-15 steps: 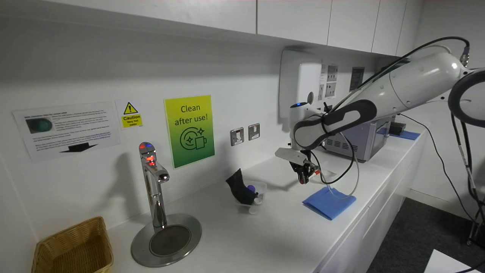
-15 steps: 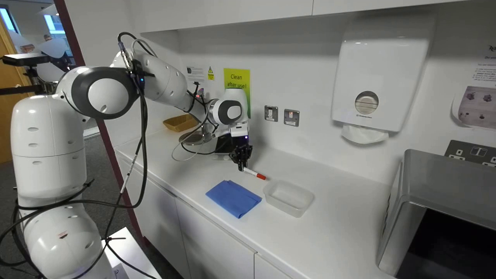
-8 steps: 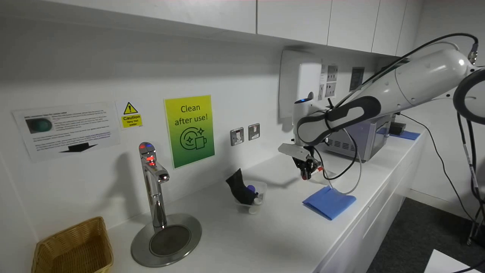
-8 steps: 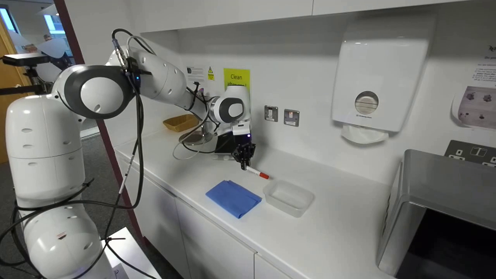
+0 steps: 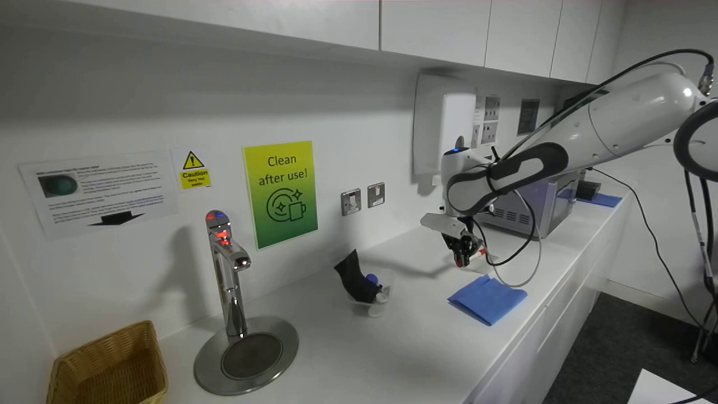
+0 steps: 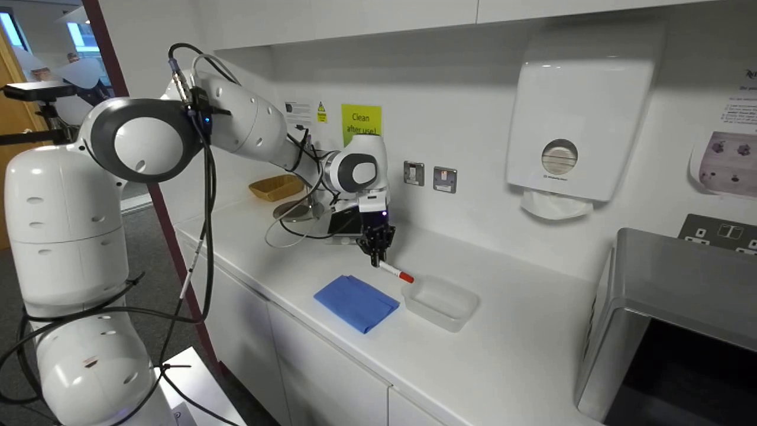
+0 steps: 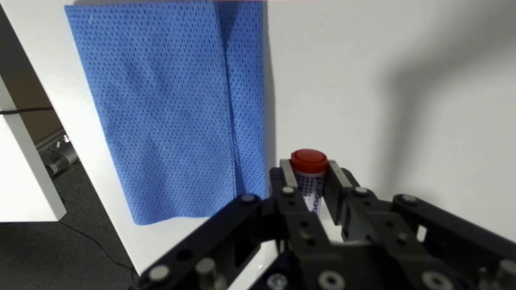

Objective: Put the marker inside the container

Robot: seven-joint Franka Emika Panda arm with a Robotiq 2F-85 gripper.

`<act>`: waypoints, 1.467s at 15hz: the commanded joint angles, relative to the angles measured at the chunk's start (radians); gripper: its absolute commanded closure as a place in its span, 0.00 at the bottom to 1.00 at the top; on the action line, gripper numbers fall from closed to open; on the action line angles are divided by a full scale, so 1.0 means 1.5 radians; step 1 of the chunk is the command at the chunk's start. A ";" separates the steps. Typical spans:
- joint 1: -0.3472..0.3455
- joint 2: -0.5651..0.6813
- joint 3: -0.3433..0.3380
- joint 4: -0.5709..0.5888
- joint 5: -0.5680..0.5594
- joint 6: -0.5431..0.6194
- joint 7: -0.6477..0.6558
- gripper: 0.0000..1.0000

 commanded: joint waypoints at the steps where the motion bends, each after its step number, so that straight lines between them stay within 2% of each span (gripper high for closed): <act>1: -0.017 -0.043 -0.010 -0.048 0.000 0.001 -0.004 0.94; 13: -0.064 -0.092 -0.040 -0.086 -0.009 0.017 -0.016 0.94; 22: -0.093 -0.063 -0.073 -0.051 -0.049 0.087 0.068 0.94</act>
